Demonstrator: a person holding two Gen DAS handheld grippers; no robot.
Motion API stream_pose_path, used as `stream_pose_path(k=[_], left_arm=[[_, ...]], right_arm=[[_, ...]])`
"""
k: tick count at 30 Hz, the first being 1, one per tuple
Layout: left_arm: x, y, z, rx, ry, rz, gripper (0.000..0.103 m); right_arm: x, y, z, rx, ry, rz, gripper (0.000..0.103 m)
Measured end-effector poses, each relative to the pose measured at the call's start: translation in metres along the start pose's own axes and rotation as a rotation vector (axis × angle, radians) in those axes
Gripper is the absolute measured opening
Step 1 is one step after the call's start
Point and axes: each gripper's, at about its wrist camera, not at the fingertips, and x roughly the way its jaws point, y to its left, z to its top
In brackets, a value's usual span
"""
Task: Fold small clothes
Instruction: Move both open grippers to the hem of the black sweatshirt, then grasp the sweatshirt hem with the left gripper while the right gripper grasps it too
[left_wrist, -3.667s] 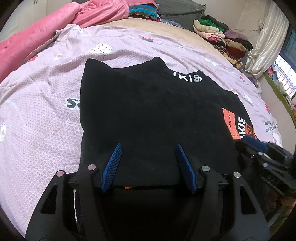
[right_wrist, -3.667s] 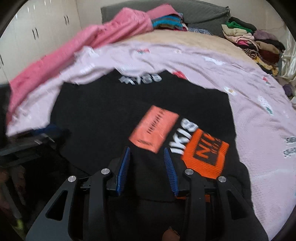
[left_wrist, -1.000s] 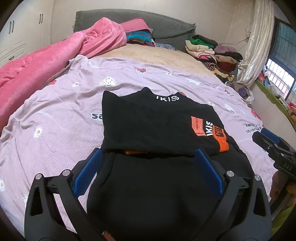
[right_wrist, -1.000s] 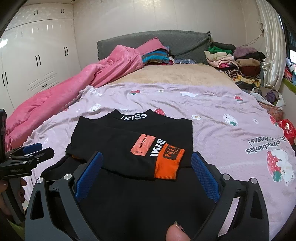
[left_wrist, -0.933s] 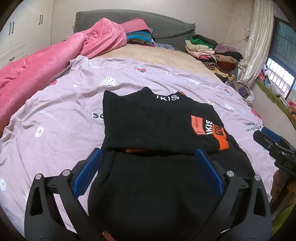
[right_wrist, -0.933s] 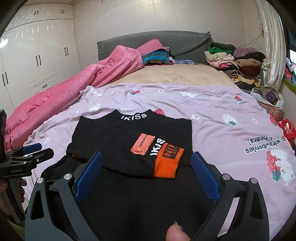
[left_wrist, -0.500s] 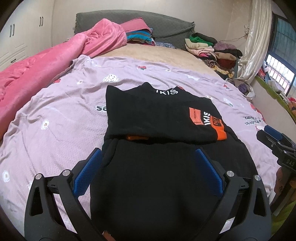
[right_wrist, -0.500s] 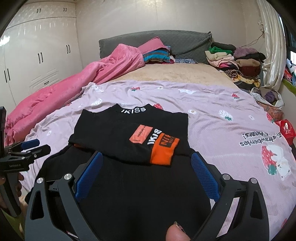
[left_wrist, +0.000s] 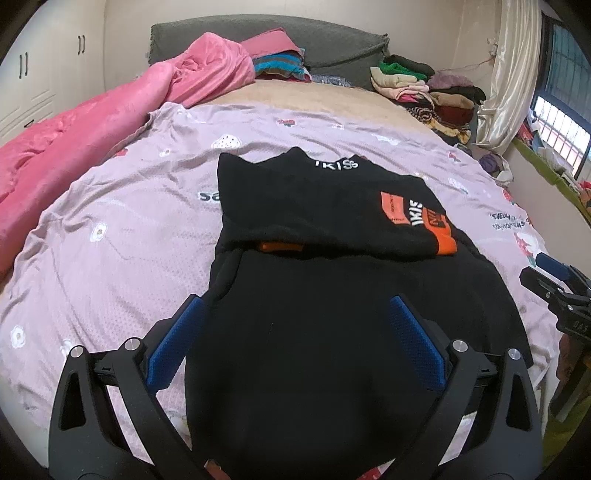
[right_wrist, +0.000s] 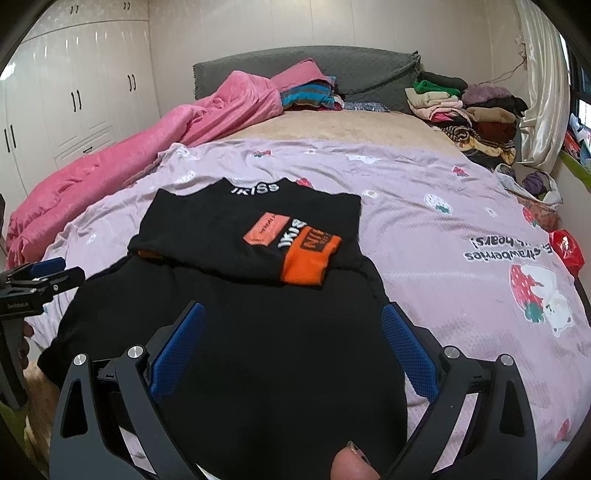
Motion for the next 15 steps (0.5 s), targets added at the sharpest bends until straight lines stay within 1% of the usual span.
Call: stream_pose_path(k=[9,12,15], left_arm=[[-0.004,0.019,-0.019,-0.022,0.046,-0.003,0.093],[-0.005,0.029,-0.028,-0.033,0.068,0.009,0.093],[-0.007,0.040,-0.037,-0.054,0.091,0.004,0.093]], right_arm=[[0.001,-0.010,-0.022,-0.001,0.069,-0.005,0.096],[0.003,-0.016,-0.033,0.007,0.109,-0.003,0.096],[0.006,-0.023,-0.045,0.013,0.147,-0.012,0.096]])
